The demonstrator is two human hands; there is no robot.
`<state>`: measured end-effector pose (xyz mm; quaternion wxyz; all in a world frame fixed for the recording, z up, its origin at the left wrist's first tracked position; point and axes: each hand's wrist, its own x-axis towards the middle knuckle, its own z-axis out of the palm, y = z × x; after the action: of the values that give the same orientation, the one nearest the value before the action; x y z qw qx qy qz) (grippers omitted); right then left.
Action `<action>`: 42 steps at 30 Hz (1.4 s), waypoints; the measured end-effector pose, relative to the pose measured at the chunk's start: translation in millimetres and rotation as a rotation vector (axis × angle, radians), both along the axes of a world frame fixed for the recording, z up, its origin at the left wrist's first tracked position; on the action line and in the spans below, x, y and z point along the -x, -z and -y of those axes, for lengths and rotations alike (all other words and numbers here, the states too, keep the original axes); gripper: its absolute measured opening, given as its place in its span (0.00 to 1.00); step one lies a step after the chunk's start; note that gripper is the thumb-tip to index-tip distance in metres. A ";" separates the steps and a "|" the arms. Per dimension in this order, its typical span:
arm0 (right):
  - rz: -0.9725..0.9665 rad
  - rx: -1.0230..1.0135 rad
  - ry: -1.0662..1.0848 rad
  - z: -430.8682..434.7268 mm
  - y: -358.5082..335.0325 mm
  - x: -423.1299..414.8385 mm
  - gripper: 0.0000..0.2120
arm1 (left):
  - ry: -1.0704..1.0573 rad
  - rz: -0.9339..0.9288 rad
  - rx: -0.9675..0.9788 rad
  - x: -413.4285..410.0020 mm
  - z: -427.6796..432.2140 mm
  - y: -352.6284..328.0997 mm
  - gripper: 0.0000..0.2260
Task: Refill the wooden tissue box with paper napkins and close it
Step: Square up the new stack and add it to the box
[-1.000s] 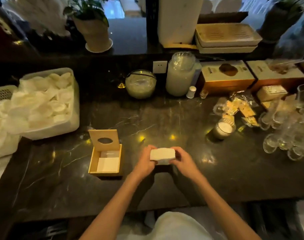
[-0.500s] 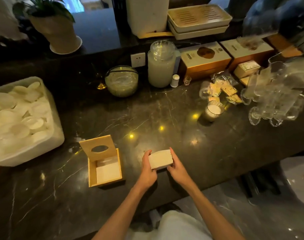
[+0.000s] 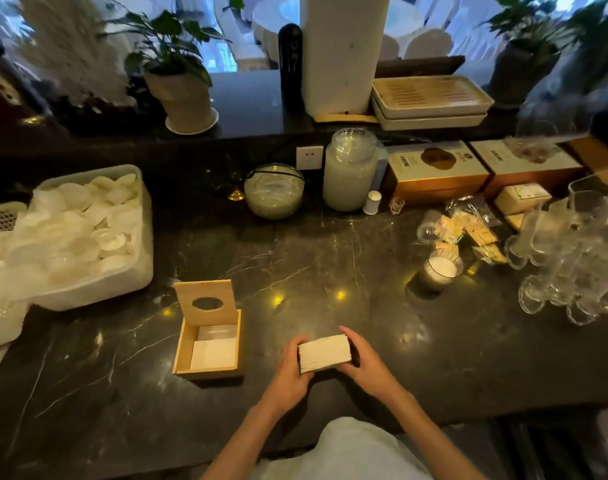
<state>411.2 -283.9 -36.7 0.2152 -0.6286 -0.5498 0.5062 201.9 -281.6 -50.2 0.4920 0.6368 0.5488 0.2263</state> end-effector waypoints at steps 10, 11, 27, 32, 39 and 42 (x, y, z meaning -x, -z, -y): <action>-0.207 0.133 0.077 -7.9 4.4 14.1 0.49 | -0.189 0.102 0.063 -25.9 -3.1 -2.5 0.31; -0.207 0.130 0.069 -8.8 7.0 12.7 0.49 | -0.205 0.125 0.055 -29.3 -1.4 -1.2 0.31; 0.027 -0.072 -0.188 -46.4 7.3 -24.4 0.20 | -0.195 0.029 0.084 -16.9 -8.4 -8.1 0.24; -0.142 0.007 -0.109 -51.4 3.1 -31.8 0.07 | -0.225 0.089 0.188 -9.5 -15.4 -17.9 0.19; -0.156 0.116 -0.202 -56.9 -23.7 -26.9 0.32 | -0.178 0.158 0.368 2.1 -21.7 -38.4 0.16; -0.058 0.121 -0.395 -67.4 -37.8 -7.1 0.35 | -0.158 0.224 0.473 9.8 -21.4 -48.0 0.18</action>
<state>418.3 -216.5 1.1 0.0893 -0.5057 -0.6244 0.5886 192.1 -260.1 -2.1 0.6655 0.4305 0.5766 0.1983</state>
